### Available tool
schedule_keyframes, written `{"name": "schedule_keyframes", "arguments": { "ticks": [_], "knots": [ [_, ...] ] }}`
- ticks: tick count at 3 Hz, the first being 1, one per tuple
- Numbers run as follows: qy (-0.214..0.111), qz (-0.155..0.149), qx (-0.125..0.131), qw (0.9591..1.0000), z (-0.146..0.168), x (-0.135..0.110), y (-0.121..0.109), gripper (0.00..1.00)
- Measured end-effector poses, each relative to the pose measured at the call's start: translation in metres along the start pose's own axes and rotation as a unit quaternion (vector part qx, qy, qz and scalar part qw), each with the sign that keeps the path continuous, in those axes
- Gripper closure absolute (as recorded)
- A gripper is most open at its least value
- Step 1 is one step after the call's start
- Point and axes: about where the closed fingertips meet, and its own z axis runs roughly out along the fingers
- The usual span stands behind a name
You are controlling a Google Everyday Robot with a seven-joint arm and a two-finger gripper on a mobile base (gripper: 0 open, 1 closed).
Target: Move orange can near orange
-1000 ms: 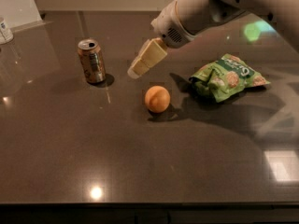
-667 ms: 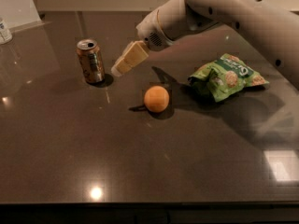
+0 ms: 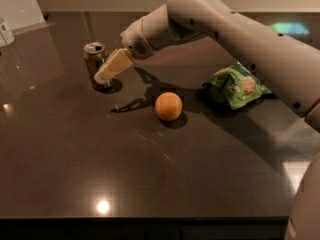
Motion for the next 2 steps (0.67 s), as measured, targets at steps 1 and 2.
{"name": "schedule_keyframes", "arguments": {
  "ticks": [1,2],
  "knots": [
    [-0.013,0.0,-0.012,0.9998,0.023,-0.009,0.001,0.0],
    [-0.021,0.003,-0.018,0.9996,0.039,-0.017,0.0,0.18]
  ]
}}
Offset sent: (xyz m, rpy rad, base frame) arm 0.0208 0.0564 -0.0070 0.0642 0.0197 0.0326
